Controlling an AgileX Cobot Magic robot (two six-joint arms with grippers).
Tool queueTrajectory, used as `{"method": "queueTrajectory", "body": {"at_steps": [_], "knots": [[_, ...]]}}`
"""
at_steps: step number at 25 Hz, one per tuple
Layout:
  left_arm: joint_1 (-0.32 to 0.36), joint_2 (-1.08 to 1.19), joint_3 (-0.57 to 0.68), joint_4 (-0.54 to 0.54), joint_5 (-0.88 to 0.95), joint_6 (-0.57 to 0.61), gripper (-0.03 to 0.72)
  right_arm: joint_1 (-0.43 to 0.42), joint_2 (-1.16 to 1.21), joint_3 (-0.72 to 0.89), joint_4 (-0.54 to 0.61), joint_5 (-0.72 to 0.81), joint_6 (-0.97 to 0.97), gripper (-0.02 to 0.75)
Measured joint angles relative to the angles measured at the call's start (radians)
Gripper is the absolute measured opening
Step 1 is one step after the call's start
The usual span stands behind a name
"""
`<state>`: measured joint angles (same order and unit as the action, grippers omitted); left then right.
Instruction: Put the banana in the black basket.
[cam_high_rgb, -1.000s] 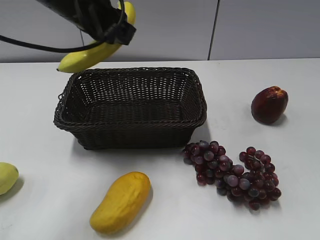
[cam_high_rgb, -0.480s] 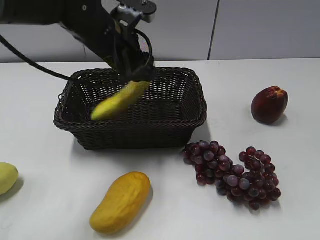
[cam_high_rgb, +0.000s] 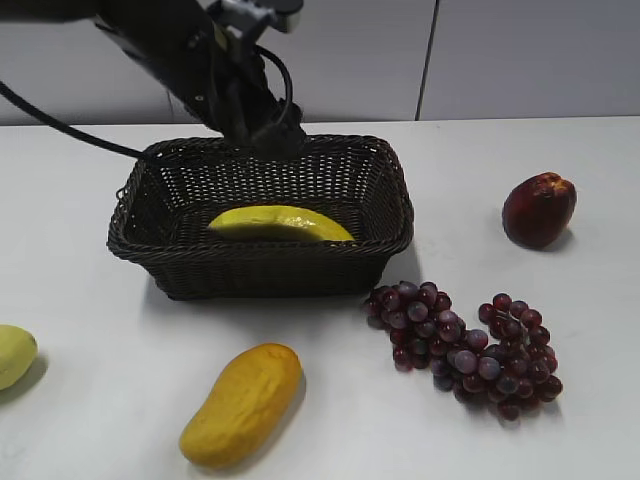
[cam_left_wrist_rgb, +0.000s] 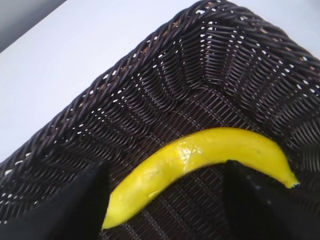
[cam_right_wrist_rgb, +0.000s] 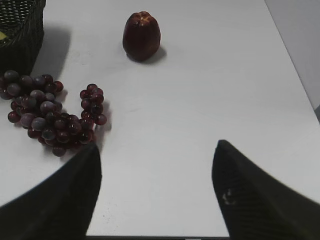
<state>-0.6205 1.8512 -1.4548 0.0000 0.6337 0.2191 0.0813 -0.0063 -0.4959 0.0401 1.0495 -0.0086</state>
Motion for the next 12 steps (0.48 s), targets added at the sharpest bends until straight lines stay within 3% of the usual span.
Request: {"method": "queueTrajectory", "body": {"at_steps": [7, 12], "knots": [[0.012, -0.186, 0.000, 0.000, 0.135, -0.012, 0.643, 0.000, 0.000, 0.000, 0.000, 0.000, 0.001, 0.555], [0.076, -0.281, 0.000, 0.000, 0.282, -0.049, 0.635, 0.000, 0.000, 0.000, 0.000, 0.000, 0.000, 0.555]]}}
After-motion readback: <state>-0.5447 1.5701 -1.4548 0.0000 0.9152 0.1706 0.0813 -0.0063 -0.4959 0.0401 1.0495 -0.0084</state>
